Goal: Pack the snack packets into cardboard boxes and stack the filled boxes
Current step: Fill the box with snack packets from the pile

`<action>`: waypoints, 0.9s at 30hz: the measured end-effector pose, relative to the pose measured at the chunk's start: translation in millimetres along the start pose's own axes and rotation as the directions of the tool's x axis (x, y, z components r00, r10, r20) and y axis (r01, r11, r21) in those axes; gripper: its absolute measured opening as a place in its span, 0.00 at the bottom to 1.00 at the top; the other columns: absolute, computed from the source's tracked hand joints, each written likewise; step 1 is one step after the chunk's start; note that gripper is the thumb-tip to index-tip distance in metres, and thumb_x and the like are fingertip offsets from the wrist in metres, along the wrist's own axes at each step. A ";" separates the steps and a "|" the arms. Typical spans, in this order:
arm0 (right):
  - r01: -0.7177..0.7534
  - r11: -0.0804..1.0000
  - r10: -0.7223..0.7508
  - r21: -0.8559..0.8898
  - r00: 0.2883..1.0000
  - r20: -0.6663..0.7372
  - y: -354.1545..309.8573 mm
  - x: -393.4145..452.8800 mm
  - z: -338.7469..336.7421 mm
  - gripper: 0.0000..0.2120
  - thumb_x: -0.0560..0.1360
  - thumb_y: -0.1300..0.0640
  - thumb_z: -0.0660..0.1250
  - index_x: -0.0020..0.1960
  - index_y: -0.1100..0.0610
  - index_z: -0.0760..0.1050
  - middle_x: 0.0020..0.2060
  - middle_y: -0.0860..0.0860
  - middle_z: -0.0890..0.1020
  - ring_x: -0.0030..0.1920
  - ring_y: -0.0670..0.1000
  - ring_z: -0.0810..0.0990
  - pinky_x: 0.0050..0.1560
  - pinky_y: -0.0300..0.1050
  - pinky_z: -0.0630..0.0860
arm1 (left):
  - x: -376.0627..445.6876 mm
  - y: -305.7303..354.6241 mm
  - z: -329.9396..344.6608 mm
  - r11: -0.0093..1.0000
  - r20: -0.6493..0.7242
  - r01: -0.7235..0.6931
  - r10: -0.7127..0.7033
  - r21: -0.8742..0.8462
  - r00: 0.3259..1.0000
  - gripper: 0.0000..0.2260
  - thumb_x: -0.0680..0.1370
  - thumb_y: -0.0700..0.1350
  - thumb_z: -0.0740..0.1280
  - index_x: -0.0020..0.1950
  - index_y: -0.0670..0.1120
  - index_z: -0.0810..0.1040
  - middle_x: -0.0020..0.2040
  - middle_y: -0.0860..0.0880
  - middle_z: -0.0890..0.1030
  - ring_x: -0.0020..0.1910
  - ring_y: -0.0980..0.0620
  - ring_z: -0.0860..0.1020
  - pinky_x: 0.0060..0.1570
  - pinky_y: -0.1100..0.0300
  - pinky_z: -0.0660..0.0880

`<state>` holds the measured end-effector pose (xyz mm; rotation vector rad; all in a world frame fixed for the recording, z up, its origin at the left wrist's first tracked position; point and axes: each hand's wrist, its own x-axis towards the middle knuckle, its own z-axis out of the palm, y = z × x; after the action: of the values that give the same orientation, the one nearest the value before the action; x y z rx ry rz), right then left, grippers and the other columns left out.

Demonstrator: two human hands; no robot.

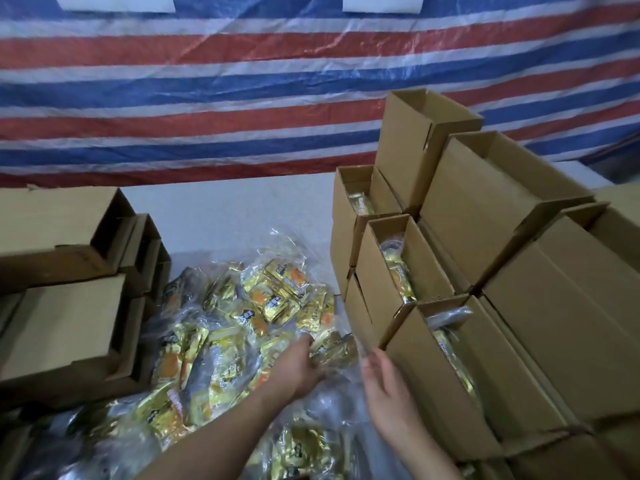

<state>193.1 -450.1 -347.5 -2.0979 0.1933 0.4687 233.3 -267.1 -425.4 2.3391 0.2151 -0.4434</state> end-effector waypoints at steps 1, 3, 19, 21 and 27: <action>0.013 0.999 -0.013 0.038 1.000 -0.009 -7.3 -2.9 1.9 0.26 0.81 0.38 0.54 0.77 0.44 0.60 0.73 0.45 0.69 0.70 0.49 0.69 0.69 0.50 0.67 | -9.0 1.3 -16.6 0.990 -0.032 0.025 -0.030 -0.142 0.999 0.34 0.72 0.55 0.76 0.72 0.48 0.65 0.60 0.53 0.77 0.49 0.53 0.80 0.44 0.61 0.76; 0.041 0.988 -0.040 0.148 0.999 -0.014 -24.4 -7.9 7.8 0.25 0.81 0.41 0.58 0.76 0.46 0.63 0.70 0.46 0.72 0.63 0.46 0.72 0.59 0.43 0.70 | -31.6 4.1 -52.3 0.917 -0.053 0.038 -0.064 -0.398 0.997 0.39 0.71 0.52 0.78 0.75 0.46 0.62 0.58 0.52 0.78 0.42 0.54 0.84 0.39 0.58 0.81; -0.232 0.523 -0.453 0.820 0.740 0.497 -148.6 -57.9 81.1 0.42 0.60 0.46 0.85 0.67 0.64 0.76 0.66 0.63 0.77 0.68 0.64 0.75 0.69 0.70 0.67 | -196.7 41.1 -180.9 0.777 -0.055 -0.141 0.136 -0.613 0.989 0.17 0.78 0.59 0.68 0.64 0.56 0.77 0.58 0.53 0.83 0.59 0.53 0.81 0.64 0.46 0.76; -0.198 0.562 -0.460 0.803 0.732 0.503 -150.6 -64.7 83.3 0.40 0.63 0.47 0.83 0.68 0.65 0.75 0.67 0.63 0.76 0.69 0.64 0.74 0.68 0.70 0.68 | -203.1 41.8 -185.8 0.810 -0.016 -0.158 0.181 -0.564 0.983 0.14 0.80 0.58 0.66 0.63 0.55 0.78 0.57 0.53 0.83 0.58 0.56 0.81 0.61 0.55 0.78; -0.164 0.530 -0.468 0.832 0.762 0.448 -148.0 -69.3 70.3 0.31 0.61 0.51 0.82 0.59 0.64 0.82 0.62 0.65 0.80 0.60 0.63 0.81 0.53 0.59 0.80 | -219.5 16.5 -183.3 0.892 -0.082 -0.098 0.069 -0.441 0.994 0.17 0.75 0.66 0.68 0.54 0.55 0.77 0.49 0.55 0.82 0.42 0.63 0.81 0.39 0.68 0.77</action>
<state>158.7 -314.2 -238.1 -0.8741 -0.1745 0.7579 80.9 -156.9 -209.3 1.9026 0.2193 -0.2438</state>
